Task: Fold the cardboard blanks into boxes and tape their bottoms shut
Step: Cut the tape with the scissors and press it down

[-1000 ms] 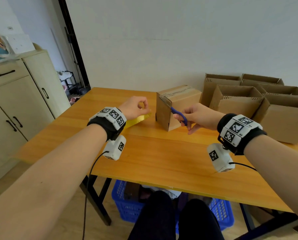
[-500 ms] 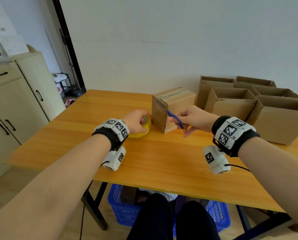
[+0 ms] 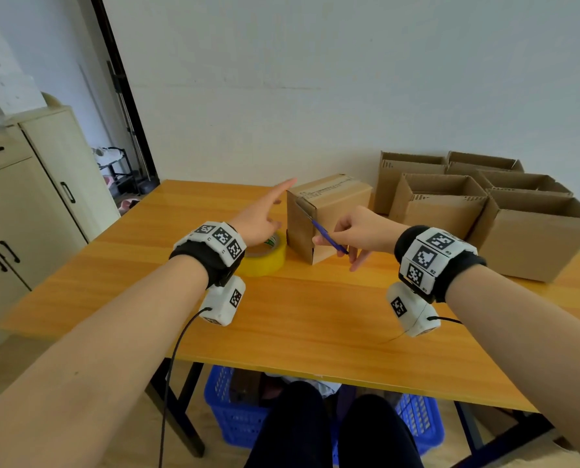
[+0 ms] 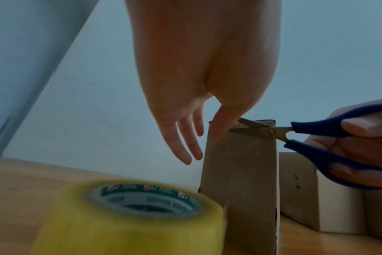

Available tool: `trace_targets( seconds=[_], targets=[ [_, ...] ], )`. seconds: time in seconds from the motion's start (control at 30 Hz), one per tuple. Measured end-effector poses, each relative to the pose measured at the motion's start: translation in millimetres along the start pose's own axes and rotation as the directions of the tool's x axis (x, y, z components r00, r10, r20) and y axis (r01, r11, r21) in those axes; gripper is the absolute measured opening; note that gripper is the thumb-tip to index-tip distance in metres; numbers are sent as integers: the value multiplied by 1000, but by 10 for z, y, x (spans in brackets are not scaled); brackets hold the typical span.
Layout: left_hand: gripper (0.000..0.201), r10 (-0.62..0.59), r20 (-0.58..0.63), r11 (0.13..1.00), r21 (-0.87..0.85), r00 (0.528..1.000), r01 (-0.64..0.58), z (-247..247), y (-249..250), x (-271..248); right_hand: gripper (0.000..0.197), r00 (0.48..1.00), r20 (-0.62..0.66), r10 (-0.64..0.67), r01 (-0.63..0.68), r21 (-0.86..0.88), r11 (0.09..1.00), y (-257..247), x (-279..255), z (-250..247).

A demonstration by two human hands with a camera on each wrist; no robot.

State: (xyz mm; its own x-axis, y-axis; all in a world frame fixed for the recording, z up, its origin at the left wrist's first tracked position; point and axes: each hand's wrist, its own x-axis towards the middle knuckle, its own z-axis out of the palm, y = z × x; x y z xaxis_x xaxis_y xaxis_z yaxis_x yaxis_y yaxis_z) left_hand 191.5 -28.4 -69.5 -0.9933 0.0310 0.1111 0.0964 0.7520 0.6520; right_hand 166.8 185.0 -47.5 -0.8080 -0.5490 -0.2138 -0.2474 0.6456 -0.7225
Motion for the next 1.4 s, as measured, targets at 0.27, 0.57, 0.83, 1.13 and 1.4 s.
trace_targets(
  seconds=[0.27,0.57,0.83,1.13,1.4],
  targets=[
    [74,42,20,995,90,999,-44,-113,71,163,45,997,55,62,-60,-45,997,-89,37,-63],
    [73,20,37,997,76,999,-23,-178,125,221,44,983,117,138,-130,-75,989,-199,62,-114],
    [66,34,70,987,155,997,-44,-246,157,233,49,929,239,281,-244,-175,954,-169,74,35],
    [46,13,37,1000,-22,999,-13,-194,211,270,45,992,30,124,-97,-459,883,79,211,98],
    [42,72,-12,996,61,997,-71,-115,232,303,27,998,-59,-3,-30,-550,835,243,218,-13]
  ],
)
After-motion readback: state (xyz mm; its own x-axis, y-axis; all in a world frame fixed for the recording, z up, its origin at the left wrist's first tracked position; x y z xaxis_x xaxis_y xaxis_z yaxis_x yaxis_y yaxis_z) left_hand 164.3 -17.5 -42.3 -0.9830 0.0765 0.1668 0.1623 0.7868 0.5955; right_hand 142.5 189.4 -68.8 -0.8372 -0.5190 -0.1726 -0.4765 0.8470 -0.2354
